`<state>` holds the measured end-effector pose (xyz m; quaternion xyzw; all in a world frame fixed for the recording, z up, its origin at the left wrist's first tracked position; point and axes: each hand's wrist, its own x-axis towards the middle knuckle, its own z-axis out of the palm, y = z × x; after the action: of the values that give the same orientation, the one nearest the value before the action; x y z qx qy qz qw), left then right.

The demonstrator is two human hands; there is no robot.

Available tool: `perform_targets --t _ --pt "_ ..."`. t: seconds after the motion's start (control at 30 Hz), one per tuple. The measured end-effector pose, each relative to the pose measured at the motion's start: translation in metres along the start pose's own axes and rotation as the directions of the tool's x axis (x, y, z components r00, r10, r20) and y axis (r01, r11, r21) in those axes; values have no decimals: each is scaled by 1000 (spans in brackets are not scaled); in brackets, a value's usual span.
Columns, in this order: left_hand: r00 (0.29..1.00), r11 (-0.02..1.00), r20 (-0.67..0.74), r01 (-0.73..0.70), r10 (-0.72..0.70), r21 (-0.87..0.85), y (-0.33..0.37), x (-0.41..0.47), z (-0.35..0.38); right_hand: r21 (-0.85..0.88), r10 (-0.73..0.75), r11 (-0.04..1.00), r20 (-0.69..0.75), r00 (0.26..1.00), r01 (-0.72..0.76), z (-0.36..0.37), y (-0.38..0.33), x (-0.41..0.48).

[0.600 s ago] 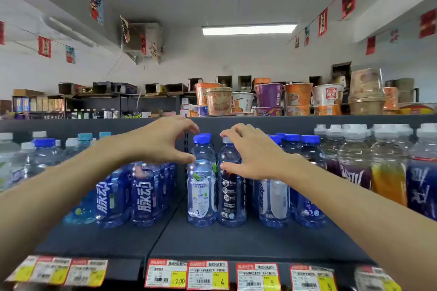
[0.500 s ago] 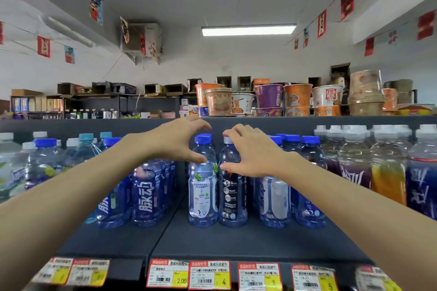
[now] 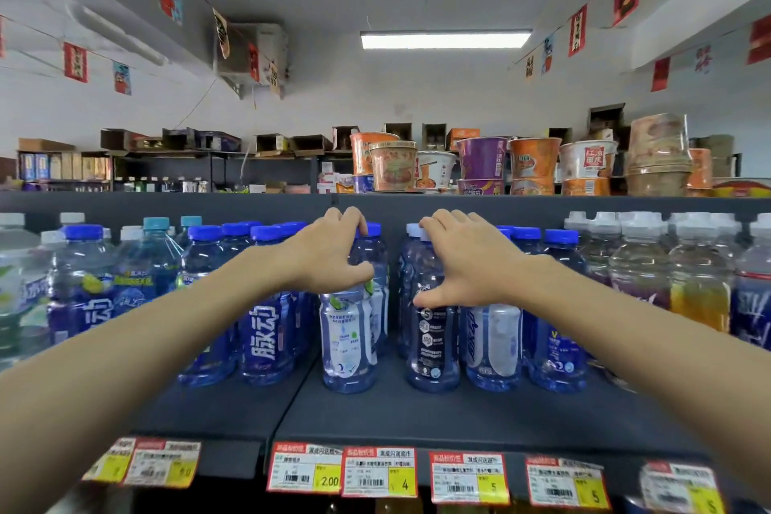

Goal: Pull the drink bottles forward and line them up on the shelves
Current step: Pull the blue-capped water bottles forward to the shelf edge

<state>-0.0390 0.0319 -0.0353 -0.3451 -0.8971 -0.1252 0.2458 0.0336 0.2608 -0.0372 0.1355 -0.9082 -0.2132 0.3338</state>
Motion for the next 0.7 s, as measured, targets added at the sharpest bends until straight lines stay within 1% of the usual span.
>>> perform_targets --t 0.07,0.17,0.27,0.33,0.43,0.6,0.7 --pt "1000 1000 2 -17 17 1 -7 -6 -6 25 -3 1000 28 1000 3 -1 4 -1" --pt "999 998 -24 -43 42 -41 -14 -12 -6 95 41 994 137 990 -54 -15 9 14" --pt "997 993 -55 -67 62 -97 -16 -14 -3 83 50 994 151 987 -63 -27 3 44" --pt "995 989 -68 -82 74 -125 -15 -14 -2 121 38 991 155 987 -57 -25 -8 62" --pt "994 985 -75 -92 82 -143 -17 -13 -2 179 25 981 238 971 -69 -15 -25 83" --pt "993 986 -66 -110 103 -128 -21 -13 -3 154 16 985 374 927 -79 -5 -34 112" --pt "992 985 -61 -119 113 -122 -21 -13 -3 153 7 986 367 930 -68 -5 -31 121"
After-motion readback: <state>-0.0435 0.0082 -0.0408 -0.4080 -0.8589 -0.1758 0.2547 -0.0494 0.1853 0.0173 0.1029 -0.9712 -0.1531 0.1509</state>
